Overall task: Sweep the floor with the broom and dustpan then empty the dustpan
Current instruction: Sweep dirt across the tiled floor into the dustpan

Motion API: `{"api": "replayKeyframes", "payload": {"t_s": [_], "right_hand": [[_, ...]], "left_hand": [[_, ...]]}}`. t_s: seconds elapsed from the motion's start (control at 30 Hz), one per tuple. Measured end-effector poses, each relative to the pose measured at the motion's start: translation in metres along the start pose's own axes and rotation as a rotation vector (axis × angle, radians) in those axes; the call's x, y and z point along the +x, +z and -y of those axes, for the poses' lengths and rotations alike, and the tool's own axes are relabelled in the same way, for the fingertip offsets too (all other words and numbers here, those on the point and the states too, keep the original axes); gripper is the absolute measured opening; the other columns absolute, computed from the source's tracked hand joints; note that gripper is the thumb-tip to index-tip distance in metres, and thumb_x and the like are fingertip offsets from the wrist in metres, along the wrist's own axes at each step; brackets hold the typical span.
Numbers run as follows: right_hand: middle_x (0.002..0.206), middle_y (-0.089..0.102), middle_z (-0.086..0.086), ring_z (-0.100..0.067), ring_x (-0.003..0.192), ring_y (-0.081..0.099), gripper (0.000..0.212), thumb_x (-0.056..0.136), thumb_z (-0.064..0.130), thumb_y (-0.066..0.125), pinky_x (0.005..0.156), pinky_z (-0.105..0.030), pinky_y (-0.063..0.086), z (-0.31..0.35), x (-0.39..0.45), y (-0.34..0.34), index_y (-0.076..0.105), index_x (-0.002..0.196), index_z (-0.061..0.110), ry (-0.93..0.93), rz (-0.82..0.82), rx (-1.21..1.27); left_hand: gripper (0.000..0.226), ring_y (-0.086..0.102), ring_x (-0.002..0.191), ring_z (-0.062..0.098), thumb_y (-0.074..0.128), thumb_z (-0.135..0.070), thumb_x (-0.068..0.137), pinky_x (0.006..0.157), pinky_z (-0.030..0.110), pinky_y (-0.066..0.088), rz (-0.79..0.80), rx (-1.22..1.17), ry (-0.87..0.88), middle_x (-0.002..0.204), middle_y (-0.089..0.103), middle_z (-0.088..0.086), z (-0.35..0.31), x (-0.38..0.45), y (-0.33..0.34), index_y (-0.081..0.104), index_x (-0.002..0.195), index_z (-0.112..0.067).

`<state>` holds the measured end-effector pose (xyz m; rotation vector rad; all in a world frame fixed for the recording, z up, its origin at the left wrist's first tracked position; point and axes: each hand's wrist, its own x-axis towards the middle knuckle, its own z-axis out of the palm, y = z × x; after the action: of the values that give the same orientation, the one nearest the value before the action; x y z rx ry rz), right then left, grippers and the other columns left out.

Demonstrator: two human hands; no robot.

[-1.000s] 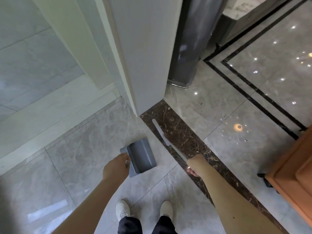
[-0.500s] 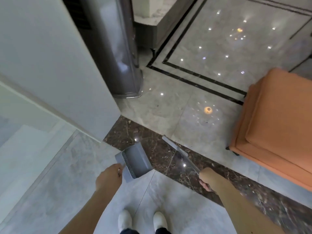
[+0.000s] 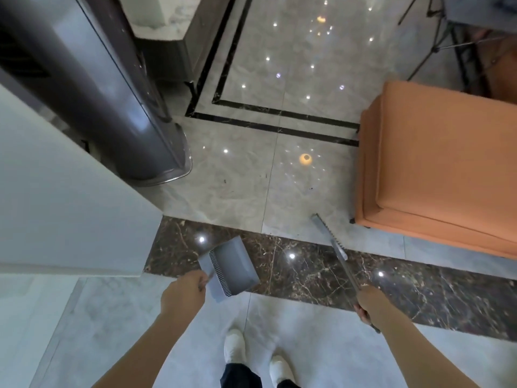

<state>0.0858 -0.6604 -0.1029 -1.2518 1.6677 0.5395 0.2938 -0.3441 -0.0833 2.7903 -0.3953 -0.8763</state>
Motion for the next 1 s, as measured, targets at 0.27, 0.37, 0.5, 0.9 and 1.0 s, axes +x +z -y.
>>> {"api": "replayKeyframes", "payload": {"t_s": [0.27, 0.37, 0.5, 0.9, 1.0], "right_hand": [[0.039, 0.031, -0.005, -0.011, 0.016, 0.024, 0.042, 0.102, 0.013, 0.028, 0.026, -0.011, 0.025, 0.023, 0.022, 0.019, 0.042, 0.063, 0.005, 0.243, -0.028, 0.188], [0.046, 0.033, -0.007, -0.011, 0.016, 0.025, 0.041, 0.102, 0.013, 0.029, 0.026, -0.012, 0.026, 0.026, 0.037, 0.021, 0.045, 0.066, 0.003, 0.253, -0.057, 0.206], [0.053, 0.034, -0.009, -0.014, 0.018, 0.028, 0.036, 0.1, 0.006, 0.031, 0.021, -0.013, 0.023, 0.025, 0.049, 0.018, 0.044, 0.067, 0.002, 0.25, -0.051, 0.205], [0.044, 0.039, -0.005, -0.014, 0.024, 0.032, 0.026, 0.102, 0.014, 0.033, 0.025, -0.019, 0.026, 0.063, 0.022, 0.086, 0.049, 0.085, 0.002, 0.165, 0.182, -0.158], [0.05, 0.038, -0.004, -0.011, 0.018, 0.031, 0.025, 0.101, 0.015, 0.032, 0.024, -0.015, 0.024, 0.068, 0.005, 0.108, 0.052, 0.091, 0.005, 0.143, 0.221, -0.191]], "left_hand": [[0.018, 0.065, 0.07, 0.019, 0.048, -0.016, 0.093, 0.067, 0.031, 0.053, 0.049, 0.068, 0.067, 0.068, 0.059, -0.007, -0.001, 0.04, -0.026, 0.065, 0.091, -0.022], [0.02, 0.06, 0.057, 0.013, 0.046, -0.019, 0.095, 0.063, 0.028, 0.054, 0.079, 0.097, 0.037, 0.067, 0.059, -0.007, -0.003, 0.055, -0.03, 0.065, 0.098, -0.025], [0.019, 0.056, 0.041, 0.004, 0.047, -0.022, 0.096, 0.051, 0.022, 0.052, 0.071, 0.065, -0.024, 0.067, 0.059, -0.009, 0.0, 0.062, -0.036, 0.065, 0.102, -0.024], [0.03, 0.065, 0.043, 0.009, 0.051, -0.01, 0.093, 0.047, 0.017, 0.048, 0.013, -0.159, -0.26, 0.101, 0.072, 0.002, 0.039, 0.039, -0.033, 0.064, 0.118, -0.022], [0.032, 0.066, 0.045, 0.012, 0.05, -0.007, 0.092, 0.052, 0.022, 0.055, 0.01, -0.222, -0.296, 0.106, 0.07, 0.002, 0.054, 0.025, -0.03, 0.063, 0.118, -0.02]]}}
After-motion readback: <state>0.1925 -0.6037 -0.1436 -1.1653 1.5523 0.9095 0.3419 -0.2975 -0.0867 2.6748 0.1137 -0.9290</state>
